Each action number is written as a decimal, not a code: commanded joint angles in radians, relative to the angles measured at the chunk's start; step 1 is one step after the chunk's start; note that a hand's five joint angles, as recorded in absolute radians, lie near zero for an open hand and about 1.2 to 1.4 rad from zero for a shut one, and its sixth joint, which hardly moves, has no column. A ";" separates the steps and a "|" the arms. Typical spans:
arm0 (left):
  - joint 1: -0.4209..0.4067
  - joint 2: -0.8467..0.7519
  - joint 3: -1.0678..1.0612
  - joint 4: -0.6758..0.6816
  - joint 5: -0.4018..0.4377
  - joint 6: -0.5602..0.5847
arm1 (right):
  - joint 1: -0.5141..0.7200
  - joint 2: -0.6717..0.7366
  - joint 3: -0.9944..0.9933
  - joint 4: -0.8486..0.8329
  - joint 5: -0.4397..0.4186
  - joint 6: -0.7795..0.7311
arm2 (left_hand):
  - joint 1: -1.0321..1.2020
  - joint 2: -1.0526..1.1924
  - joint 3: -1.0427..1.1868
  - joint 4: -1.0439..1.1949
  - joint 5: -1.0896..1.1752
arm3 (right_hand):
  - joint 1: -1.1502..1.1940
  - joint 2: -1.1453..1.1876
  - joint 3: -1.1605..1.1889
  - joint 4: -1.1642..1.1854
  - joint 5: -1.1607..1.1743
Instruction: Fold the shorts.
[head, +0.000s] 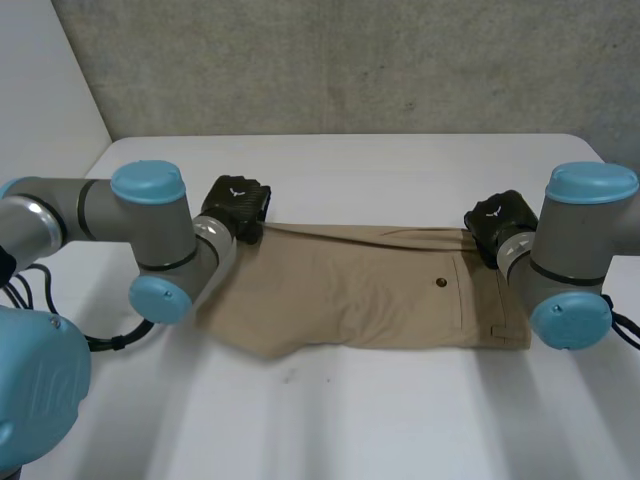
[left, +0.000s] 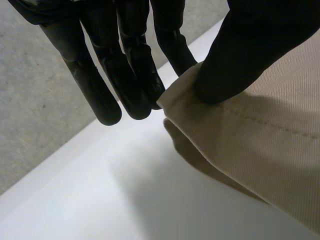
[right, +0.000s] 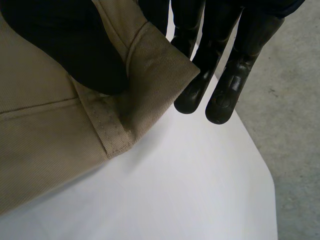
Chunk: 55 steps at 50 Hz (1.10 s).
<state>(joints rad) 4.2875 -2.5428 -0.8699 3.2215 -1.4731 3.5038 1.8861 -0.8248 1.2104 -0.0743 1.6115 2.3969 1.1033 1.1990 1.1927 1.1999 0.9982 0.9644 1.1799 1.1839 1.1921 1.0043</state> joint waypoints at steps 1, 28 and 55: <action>0.000 -0.007 -0.021 0.133 -0.016 -0.008 | 0.001 0.007 0.001 -0.050 0.005 0.004 | 0.293 0.197 0.204 0.196 0.223 | 0.070 -0.146 -0.150 -0.158 -0.145; -0.075 0.159 -0.267 0.155 -0.013 -0.016 | -0.081 -0.090 0.068 -0.074 -0.194 0.346 | -0.855 -0.950 -0.944 -0.951 -0.924 | -0.790 -1.005 -1.009 -1.018 -1.004; -0.031 0.022 -0.204 0.271 -0.072 0.113 | -0.074 0.100 -0.075 -0.352 -0.094 0.212 | -0.852 -0.947 -0.941 -0.948 -0.921 | -0.790 -1.005 -1.009 -1.018 -1.004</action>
<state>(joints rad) 4.2654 -2.5314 -1.0565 3.5050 -1.5373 3.6060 1.8039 -0.6753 1.1084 -0.4054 1.5236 2.6250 0.2577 0.2595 0.2637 0.2576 0.0750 0.2045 0.2204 0.2154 0.2339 0.0749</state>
